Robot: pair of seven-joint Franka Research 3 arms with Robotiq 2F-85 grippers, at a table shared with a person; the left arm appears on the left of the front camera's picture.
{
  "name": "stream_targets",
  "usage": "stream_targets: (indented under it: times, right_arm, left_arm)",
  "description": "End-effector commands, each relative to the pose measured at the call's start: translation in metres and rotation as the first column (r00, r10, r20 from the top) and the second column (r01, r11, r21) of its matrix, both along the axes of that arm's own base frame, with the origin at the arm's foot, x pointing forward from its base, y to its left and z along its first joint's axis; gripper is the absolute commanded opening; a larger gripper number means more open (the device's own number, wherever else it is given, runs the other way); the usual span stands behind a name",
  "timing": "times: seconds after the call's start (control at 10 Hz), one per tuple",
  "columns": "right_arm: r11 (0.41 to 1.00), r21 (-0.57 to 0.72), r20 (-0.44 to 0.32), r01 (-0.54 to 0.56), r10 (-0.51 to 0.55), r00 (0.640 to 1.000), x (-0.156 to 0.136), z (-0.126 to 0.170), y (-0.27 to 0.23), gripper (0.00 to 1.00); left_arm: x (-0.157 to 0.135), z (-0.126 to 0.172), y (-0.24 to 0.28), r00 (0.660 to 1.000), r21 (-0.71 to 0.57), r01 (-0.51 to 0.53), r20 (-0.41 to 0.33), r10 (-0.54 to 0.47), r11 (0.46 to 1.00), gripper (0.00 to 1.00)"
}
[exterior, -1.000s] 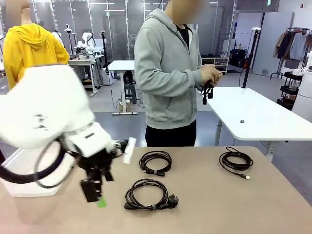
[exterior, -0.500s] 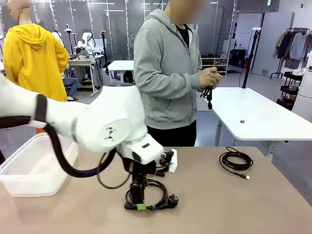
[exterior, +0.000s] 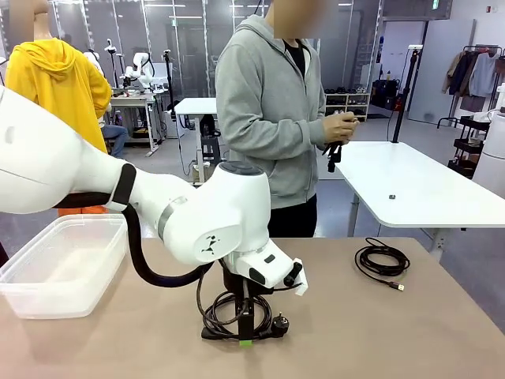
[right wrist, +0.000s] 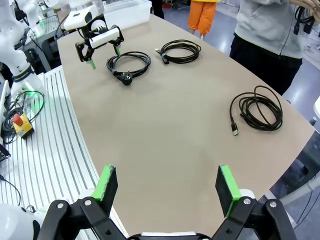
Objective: Organize and store the cables.
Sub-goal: Place the Power Cable into the Organizing box.
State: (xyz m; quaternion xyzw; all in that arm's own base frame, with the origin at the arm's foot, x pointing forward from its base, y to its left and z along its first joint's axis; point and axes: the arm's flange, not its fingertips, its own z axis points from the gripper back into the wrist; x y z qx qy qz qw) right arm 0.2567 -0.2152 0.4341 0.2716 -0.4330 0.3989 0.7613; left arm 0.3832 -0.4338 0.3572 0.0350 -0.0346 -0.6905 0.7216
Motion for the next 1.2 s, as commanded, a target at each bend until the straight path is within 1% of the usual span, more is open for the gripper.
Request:
stream_targets:
  times: [0.0, 0.1, 0.2, 0.4, 0.6, 0.7, 0.8, 0.9, 1.0, 1.1]
  right_arm:
    - [1.0, 0.005, 0.026, -0.006, 0.006, 1.0, 0.001, -0.001, -0.001, 1.0]
    - [1.0, 0.005, 0.026, -0.006, 0.006, 1.0, 0.001, -0.001, -0.001, 1.0]
    - [1.0, 0.005, 0.026, -0.006, 0.006, 1.0, 0.001, -0.001, -0.001, 1.0]
    - [1.0, 0.005, 0.026, -0.006, 0.006, 1.0, 0.001, -0.001, -0.001, 1.0]
    - [1.0, 0.005, 0.026, -0.006, 0.006, 1.0, 0.001, -0.001, -0.001, 1.0]
    - [1.0, 0.005, 0.026, -0.006, 0.006, 1.0, 0.001, -0.001, -0.001, 1.0]
    - [1.0, 0.005, 0.026, -0.006, 0.006, 1.0, 0.001, -0.001, -0.001, 1.0]
    - [1.0, 0.005, 0.026, -0.006, 0.006, 1.0, 0.001, -0.001, -0.001, 1.0]
    - [1.0, 0.005, 0.026, -0.006, 0.006, 1.0, 0.001, -0.001, -0.001, 1.0]
    - [1.0, 0.005, 0.026, -0.006, 0.006, 1.0, 0.001, -0.001, -0.001, 1.0]
  left_arm:
    - [0.006, -0.017, -0.004, 0.999, -0.039, -0.044, -0.006, 0.044, 0.998, 1.0]
    - [0.013, -0.028, -0.004, 0.998, -0.047, -0.056, -0.032, 0.055, 0.997, 1.0]
    - [0.016, -0.035, -0.004, 0.998, -0.065, -0.045, -0.049, 0.042, 0.997, 1.0]
    - [0.019, -0.045, -0.005, 0.997, -0.047, -0.054, -0.057, 0.052, 0.997, 1.0]
    - [0.024, -0.05, -0.006, 0.995, -0.069, -0.069, -0.07, 0.064, 0.995, 1.0]
    - [0.024, -0.049, -0.007, 0.995, -0.06, -0.067, -0.071, 0.062, 0.996, 0.82]
    - [0.024, -0.048, -0.007, 0.996, -0.056, -0.063, -0.073, 0.059, 0.996, 0.4]
    - [0.025, -0.047, -0.008, 0.995, -0.055, -0.061, -0.078, 0.056, 0.997, 0.22]
    - [0.024, -0.046, -0.007, 0.995, -0.051, -0.06, -0.081, 0.056, 0.997, 0.0]
    - [0.023, -0.046, -0.007, 0.995, -0.044, -0.06, -0.083, 0.056, 0.997, 0.0]
